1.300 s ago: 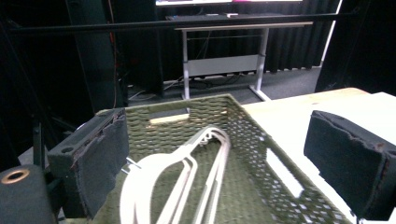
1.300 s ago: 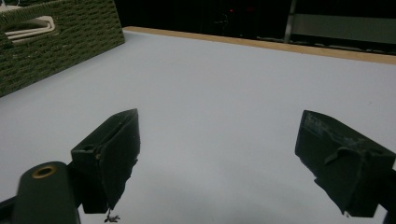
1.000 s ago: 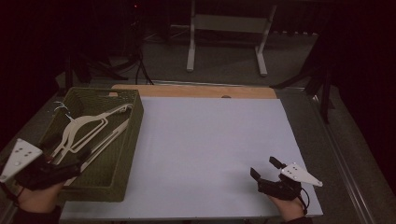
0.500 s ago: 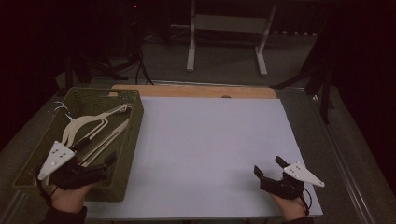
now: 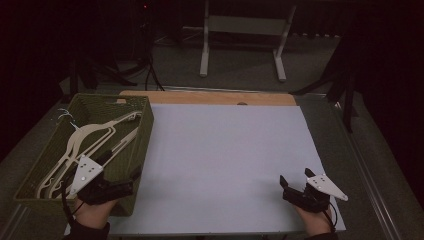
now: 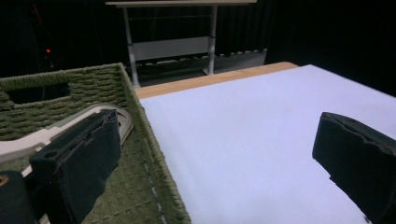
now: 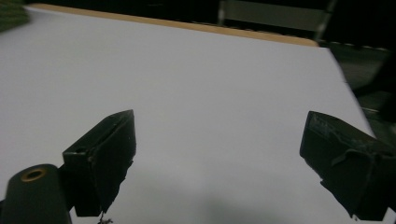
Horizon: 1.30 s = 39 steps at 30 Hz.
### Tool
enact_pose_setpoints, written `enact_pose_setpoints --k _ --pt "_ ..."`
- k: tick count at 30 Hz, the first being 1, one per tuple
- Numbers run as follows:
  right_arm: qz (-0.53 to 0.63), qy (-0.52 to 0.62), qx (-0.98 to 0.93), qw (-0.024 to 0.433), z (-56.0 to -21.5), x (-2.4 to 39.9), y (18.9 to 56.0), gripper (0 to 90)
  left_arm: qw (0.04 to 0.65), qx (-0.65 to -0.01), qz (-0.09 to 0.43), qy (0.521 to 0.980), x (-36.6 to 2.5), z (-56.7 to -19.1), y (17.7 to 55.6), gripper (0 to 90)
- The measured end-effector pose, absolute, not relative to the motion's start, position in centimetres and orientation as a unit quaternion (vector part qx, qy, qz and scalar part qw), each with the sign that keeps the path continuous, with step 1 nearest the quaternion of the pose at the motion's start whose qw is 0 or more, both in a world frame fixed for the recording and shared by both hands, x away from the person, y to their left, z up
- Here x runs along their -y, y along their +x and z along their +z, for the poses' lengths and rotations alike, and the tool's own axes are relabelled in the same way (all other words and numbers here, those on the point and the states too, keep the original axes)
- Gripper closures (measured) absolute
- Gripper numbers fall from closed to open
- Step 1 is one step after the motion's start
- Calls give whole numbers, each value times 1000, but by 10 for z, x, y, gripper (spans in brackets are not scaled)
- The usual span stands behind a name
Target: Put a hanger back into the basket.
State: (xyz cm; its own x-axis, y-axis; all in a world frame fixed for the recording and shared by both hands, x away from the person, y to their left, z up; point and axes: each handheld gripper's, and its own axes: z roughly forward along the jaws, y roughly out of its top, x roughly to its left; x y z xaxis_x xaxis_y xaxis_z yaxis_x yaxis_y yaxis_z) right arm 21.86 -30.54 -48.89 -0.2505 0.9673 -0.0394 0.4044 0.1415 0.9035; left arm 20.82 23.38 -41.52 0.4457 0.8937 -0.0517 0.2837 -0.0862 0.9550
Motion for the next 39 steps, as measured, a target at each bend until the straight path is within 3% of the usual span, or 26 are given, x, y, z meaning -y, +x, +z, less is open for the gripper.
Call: enact_pose_setpoints --k 17,39 --pt "380 548 -652 360 -498 315 222 107 510 -416 308 688 -205 -436 186 22" --pt "405 531 -643 376 -494 311 219 107 505 -432 313 679 -211 -454 180 23"
